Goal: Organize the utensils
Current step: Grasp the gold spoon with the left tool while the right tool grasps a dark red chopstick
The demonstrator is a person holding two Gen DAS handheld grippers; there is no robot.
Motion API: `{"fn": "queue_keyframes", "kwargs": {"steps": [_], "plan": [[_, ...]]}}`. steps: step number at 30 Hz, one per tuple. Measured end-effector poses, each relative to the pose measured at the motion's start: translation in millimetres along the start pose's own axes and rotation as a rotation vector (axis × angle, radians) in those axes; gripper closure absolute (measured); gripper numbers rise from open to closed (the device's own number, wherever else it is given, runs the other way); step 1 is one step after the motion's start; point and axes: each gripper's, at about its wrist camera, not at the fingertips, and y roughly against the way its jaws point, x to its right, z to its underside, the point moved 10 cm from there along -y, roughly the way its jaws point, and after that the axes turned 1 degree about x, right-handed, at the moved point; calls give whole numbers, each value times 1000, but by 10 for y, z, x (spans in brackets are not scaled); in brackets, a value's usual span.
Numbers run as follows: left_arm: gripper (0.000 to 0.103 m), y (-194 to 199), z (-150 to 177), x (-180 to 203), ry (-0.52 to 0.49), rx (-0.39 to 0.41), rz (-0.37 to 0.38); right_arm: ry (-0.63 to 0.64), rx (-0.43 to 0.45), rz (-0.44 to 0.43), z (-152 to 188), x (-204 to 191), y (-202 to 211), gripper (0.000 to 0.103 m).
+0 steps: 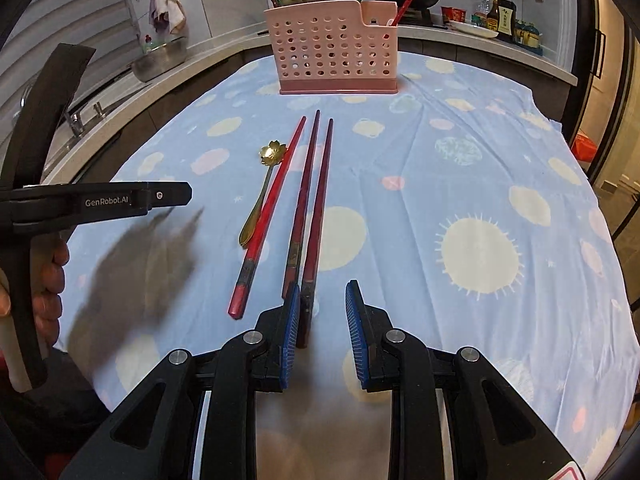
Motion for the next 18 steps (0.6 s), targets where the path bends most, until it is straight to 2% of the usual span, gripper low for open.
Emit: {"fn": "queue_keyframes", "kwargs": {"steps": [5,10,18], "plan": [[68,33,73,124,-14,-6,14,17,5,-6,20,-51,-3,83],[63,42,100,266,-35,-5,28,14,-2,-5,27,-35,-75,84],[60,9,122,412,-49,-19,65,-6,3,8,37,63,-114,96]]}}
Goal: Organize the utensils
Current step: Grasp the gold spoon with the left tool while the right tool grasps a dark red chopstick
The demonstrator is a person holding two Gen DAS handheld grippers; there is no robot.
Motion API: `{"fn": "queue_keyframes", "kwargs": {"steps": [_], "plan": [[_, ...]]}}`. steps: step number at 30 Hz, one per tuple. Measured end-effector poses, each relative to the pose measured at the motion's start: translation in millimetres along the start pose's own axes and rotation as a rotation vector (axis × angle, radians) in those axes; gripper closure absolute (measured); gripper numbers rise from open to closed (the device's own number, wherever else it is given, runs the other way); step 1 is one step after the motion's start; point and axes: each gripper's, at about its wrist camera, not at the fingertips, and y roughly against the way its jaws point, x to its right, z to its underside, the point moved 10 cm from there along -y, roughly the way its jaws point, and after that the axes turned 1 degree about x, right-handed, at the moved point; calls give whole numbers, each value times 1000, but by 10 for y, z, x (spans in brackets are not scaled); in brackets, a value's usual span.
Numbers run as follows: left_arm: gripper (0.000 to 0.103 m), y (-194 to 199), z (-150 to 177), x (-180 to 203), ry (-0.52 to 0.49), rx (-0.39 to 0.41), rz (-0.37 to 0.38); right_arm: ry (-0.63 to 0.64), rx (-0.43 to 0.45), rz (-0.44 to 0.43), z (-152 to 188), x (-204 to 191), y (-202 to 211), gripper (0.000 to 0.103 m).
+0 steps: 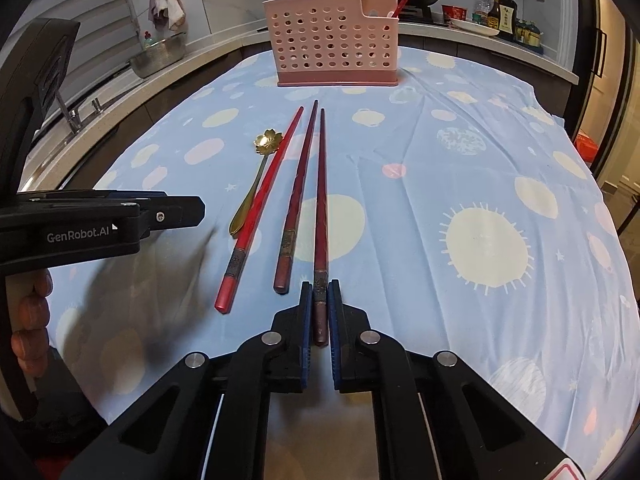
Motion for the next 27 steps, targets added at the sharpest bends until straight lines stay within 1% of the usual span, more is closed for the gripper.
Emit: {"fn": "queue_keyframes", "kwargs": {"steps": [5,11,17,25,27], "plan": [[56,-56,-8,115,-17,-9,22,-29,6,11,-19,88,5,96],[56,-175,9,186,-28,-33,33,-43,7,13,-28,126,-3,96],[56,-224,-28,154,-32,-29,14,-51,5,6,-30,143,-5,96],[57,-237,-19,137,-68,-18,-28,-57,3,0,-35,165,-6,96],[63,-231,-16,121,-71,-11,-43,-59,3,0,-35,163,-5,96]]}}
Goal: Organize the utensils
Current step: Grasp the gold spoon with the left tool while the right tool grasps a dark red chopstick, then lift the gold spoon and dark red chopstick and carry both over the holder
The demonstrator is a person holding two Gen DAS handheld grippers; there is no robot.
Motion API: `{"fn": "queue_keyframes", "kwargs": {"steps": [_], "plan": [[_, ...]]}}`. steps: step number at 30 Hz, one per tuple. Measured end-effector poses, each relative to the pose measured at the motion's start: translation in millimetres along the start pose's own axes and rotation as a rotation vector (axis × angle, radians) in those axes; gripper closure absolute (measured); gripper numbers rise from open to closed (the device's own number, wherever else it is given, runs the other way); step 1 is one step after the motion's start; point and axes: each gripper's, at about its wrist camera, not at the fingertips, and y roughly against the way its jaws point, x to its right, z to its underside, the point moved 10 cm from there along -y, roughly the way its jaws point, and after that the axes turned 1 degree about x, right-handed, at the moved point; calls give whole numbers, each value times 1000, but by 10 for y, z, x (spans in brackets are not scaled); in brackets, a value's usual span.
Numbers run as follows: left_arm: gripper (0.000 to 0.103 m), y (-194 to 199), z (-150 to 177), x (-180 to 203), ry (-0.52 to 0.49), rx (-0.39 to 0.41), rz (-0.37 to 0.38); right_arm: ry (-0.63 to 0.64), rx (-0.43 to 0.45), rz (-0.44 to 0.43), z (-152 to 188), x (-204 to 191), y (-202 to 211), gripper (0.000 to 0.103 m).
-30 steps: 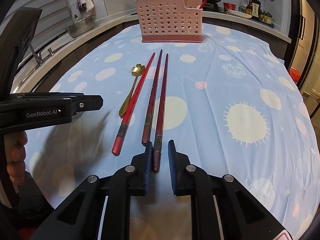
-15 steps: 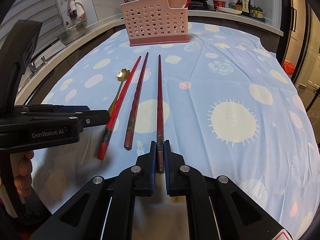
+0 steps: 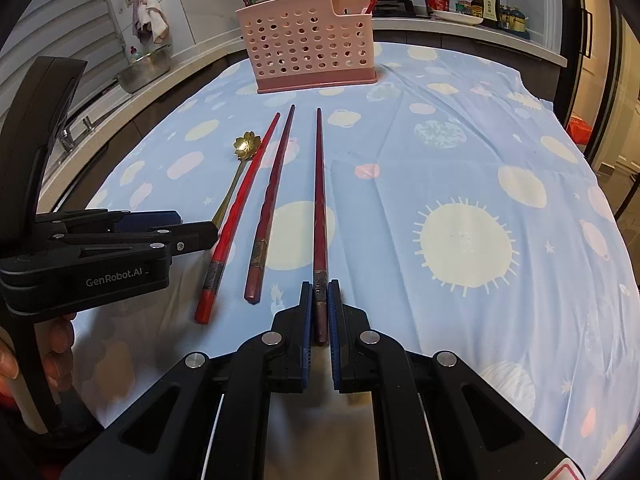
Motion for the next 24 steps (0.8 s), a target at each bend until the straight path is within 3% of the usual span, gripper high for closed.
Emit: {"fn": "queue_keyframes", "kwargs": {"steps": [4,9,14,17,24], "plan": [[71,12,6,-42,3,8,-11,0,1,0,2,1,0,96],[94,25,1,-148,32,7,-3,-4,1,-1,5,9,1,96],[95,25,-12,-188,60,1,38,-4,2,-1,3,13,3,96],[100,46,-25,-211,73,-1,55,-8,4,4,-1,31,18,96],[100,41,-37,-202,81,-7,76,-35,6,16,-26,124,27,96]]}}
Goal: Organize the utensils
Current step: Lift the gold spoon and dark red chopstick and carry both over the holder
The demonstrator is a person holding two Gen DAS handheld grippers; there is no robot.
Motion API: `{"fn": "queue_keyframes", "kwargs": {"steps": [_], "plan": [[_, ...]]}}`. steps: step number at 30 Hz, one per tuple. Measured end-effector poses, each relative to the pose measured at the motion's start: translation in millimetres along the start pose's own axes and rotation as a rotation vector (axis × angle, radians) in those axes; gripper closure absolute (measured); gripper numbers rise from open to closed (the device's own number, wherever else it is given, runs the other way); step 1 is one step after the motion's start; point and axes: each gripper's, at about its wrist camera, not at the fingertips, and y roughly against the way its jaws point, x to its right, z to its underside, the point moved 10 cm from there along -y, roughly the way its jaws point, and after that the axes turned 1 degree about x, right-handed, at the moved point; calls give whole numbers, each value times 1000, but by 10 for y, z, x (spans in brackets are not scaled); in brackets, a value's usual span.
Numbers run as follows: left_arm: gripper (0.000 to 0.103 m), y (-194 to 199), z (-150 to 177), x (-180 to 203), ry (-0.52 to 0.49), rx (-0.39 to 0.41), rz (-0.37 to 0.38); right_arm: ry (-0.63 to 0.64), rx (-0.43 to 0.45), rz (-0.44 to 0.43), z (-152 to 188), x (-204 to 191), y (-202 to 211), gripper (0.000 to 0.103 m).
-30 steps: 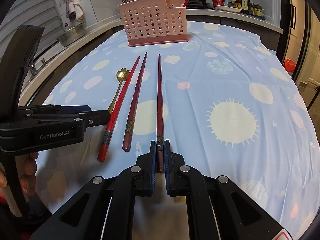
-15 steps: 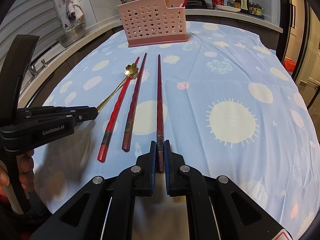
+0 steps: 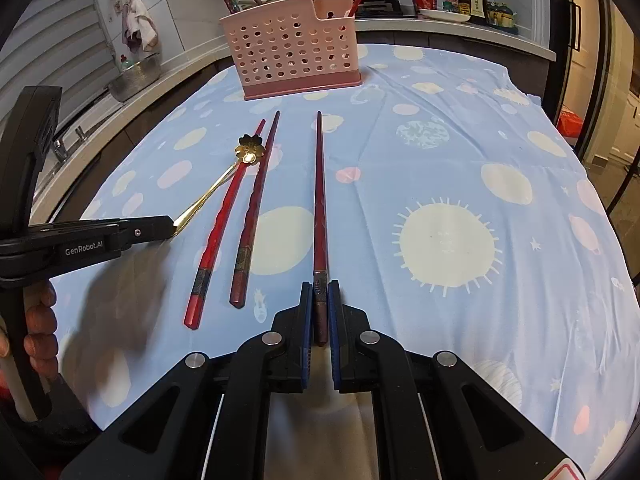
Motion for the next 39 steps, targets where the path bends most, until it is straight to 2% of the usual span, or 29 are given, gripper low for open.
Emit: {"fn": "queue_keyframes", "kwargs": {"steps": [2,4,6,8,13,15,17,26,39], "plan": [[96,-20,14,40,-7,-6,8,-2,-1,1,-2,6,-6,96],[88,-25,20,65,-3,-6,20,0,-1,2,-2,2,-8,96],[68,-12,12,91,7,0,37,-1,-3,2,-2,0,-11,96],[66,-21,9,105,-2,10,27,-1,-2,2,-1,1,-9,96],[73,-49,4,115,-36,35,-25,-2,-3,2,-5,0,-12,96],[86,-54,-2,93,-50,43,-51,-3,-3,1,-2,2,-14,96],[93,-51,-8,60,-50,44,-59,-3,-3,0,-2,1,-14,96],[93,48,6,27,-23,30,-5,-5,9,6,-26,16,37,96],[96,501,-246,109,-11,118,55,-19,107,-15,-438,14,349,96]]}}
